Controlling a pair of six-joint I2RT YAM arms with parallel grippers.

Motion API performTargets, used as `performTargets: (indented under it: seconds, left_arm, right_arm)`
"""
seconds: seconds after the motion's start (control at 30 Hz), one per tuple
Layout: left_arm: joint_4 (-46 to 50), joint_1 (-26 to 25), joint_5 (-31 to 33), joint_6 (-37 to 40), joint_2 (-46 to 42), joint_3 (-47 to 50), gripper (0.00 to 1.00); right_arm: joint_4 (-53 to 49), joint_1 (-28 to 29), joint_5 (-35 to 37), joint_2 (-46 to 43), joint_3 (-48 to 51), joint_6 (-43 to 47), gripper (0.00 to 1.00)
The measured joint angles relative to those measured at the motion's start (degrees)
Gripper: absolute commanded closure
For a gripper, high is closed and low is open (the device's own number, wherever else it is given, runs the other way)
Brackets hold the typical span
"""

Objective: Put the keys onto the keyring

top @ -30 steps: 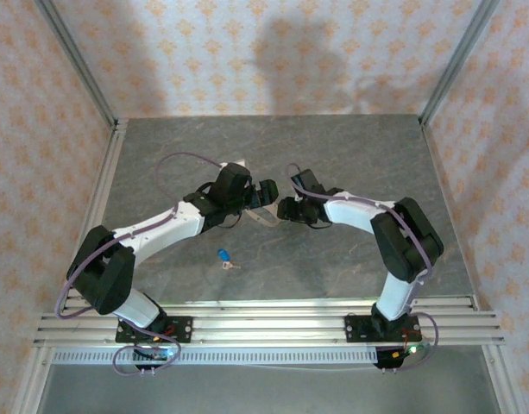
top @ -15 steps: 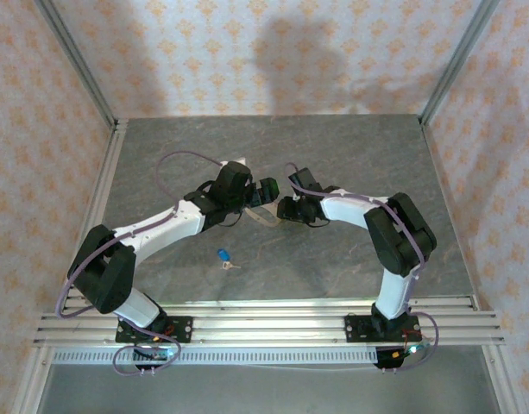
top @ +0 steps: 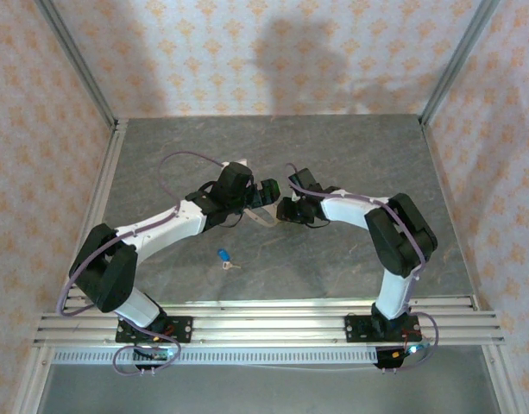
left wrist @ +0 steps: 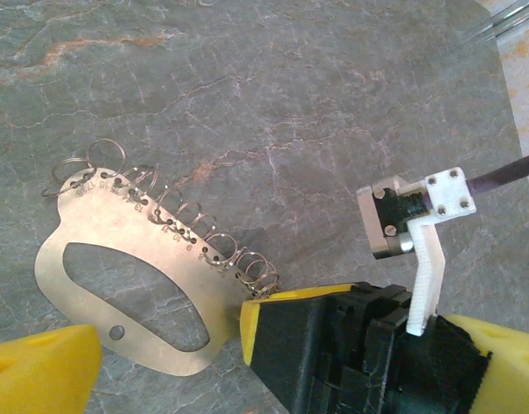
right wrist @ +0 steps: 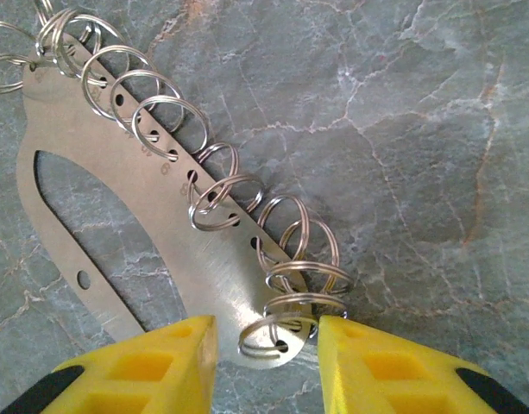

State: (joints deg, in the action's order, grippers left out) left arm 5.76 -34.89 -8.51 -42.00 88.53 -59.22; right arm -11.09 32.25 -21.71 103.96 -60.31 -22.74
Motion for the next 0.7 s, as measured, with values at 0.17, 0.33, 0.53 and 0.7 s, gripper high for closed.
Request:
performTargets:
  seconds: [0.17,0.33,0.53,0.7]
  left_arm:
    - [0.0,0.0,0.0,0.0,0.02,0.0,0.01]
    - [0.0,0.0,0.0,0.0,0.02,0.0,0.01]
    - [-0.17,0.0,-0.13,0.39,0.02,0.15,0.02]
    - [-0.9,0.0,-0.74,1.57,-0.26,2.34,0.02]
  right_arm:
    - [0.02,0.63,-0.79,-0.96,0.09,-0.17,0.66]
    - [0.02,1.27,-0.98,-1.31,0.15,-0.17,0.67]
    - [-0.04,0.22,0.37,-4.79,2.71,-0.79,0.65]
    - [-0.04,-4.15,2.08,-11.52,6.69,-2.69,0.56]
